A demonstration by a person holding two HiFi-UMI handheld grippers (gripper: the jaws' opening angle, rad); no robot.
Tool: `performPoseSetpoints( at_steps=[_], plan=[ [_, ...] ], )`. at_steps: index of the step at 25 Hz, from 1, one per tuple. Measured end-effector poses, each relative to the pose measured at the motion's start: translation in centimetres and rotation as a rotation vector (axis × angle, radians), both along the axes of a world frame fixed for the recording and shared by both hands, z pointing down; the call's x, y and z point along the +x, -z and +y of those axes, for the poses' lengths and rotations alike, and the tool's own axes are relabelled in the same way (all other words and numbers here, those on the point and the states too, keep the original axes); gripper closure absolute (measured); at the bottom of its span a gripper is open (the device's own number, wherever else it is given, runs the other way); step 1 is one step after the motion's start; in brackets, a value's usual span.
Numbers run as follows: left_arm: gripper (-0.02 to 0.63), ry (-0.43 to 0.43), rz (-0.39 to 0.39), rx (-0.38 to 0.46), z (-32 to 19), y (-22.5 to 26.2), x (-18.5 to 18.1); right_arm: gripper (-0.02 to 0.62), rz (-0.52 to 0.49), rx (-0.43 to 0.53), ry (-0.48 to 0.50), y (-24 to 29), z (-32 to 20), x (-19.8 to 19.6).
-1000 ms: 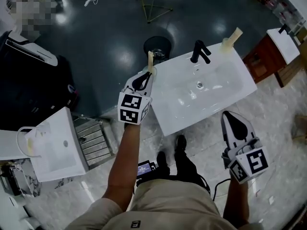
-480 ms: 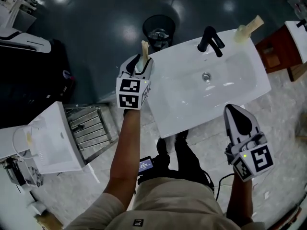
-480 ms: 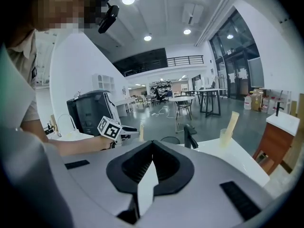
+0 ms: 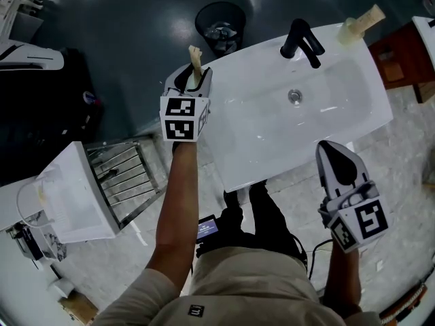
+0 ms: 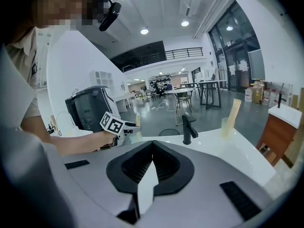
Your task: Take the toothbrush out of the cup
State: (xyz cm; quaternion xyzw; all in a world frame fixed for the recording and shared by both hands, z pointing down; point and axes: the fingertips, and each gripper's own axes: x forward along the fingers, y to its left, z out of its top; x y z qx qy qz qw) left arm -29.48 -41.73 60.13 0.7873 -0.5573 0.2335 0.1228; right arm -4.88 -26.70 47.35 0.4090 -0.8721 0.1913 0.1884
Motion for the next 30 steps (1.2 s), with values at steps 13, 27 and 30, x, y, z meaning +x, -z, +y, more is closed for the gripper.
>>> performPoseSetpoints(
  at_steps=[13, 27, 30],
  plan=[
    [0.578, -0.004, 0.029, 0.114, 1.3, 5.5, 0.1, 0.591, 0.001, 0.04, -0.014, 2.2, 1.3, -0.9],
    [0.58, -0.208, 0.146, 0.309, 14.2, 24.3, 2.9, 0.591, -0.003, 0.214, -0.063, 12.2, 6.8, -2.2],
    [0.58, -0.258, 0.174, 0.326, 17.8, 27.4, 3.2, 0.591, -0.002, 0.252, -0.083, 14.2, 8.4, -2.0]
  ],
)
